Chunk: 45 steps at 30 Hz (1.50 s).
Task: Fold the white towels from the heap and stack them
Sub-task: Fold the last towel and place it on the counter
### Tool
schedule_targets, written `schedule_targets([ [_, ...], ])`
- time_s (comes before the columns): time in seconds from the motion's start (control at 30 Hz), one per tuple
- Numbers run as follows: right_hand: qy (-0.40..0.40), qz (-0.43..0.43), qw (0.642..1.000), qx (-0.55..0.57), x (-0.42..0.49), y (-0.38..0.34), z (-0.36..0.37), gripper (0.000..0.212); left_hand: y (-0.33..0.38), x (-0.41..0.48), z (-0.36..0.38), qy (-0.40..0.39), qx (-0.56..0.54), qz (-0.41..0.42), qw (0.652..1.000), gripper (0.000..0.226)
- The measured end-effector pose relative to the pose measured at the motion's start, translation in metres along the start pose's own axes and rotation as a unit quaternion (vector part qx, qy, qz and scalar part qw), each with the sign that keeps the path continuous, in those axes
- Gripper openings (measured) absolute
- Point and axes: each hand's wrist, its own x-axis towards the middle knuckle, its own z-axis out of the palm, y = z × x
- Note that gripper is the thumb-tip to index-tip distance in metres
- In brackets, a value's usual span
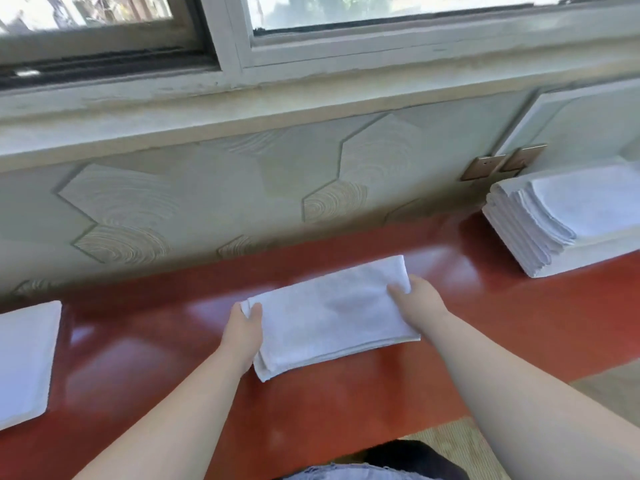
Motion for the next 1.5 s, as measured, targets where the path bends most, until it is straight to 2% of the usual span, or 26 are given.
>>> schedule_targets([
  [0.13,0.059,-0.02,0.997,0.038,0.006,0.0,-0.049,0.02,0.055,0.005,0.026,-0.034,-0.034,0.044,0.998,0.02],
  [0.23,0.081,-0.038,0.994,0.055,0.024,0.011,-0.096,0.023,0.091,0.004,0.058,-0.08,-0.107,0.019,0.991,0.038],
  [0.33,0.095,-0.065,0.991,0.068,0.049,0.03,-0.151,0.024,0.13,-0.009,0.107,-0.152,-0.194,-0.015,0.969,0.021],
  [0.43,0.117,-0.095,0.987,0.06,0.081,0.053,-0.215,0.022,0.174,-0.032,0.17,-0.192,-0.236,-0.038,0.952,0.018],
  [0.57,0.126,-0.122,0.983,0.056,0.126,0.086,-0.316,0.024,0.228,-0.067,0.255,-0.153,-0.268,-0.029,0.951,0.019],
  [0.77,0.12,-0.124,0.985,-0.015,0.189,0.129,-0.466,0.025,0.313,-0.115,0.371,-0.072,-0.136,0.1,0.983,0.027],
  [0.9,0.103,-0.102,0.988,-0.058,0.228,0.158,-0.53,0.028,0.355,-0.124,0.44,-0.043,-0.069,0.136,0.987,0.024],
  [0.97,0.099,-0.096,0.989,-0.06,0.243,0.174,-0.552,0.024,0.368,-0.122,0.469,-0.039,-0.054,0.132,0.989,0.029],
  [1.1,0.103,-0.071,0.99,-0.063,0.269,0.204,-0.579,0.035,0.379,-0.119,0.511,-0.028,-0.005,0.132,0.991,0.03],
  [1.27,0.078,-0.031,0.991,-0.104,0.295,0.236,-0.572,0.036,0.367,-0.112,0.538,-0.042,0.081,0.112,0.99,0.026],
  [1.37,0.093,-0.023,0.993,-0.069,0.309,0.239,-0.564,0.048,0.365,-0.109,0.541,-0.024,0.108,0.101,0.989,0.03],
  [1.5,0.146,-0.059,0.987,-0.037,0.317,0.244,-0.565,0.035,0.367,-0.114,0.543,0.018,0.011,0.108,0.994,0.021],
])
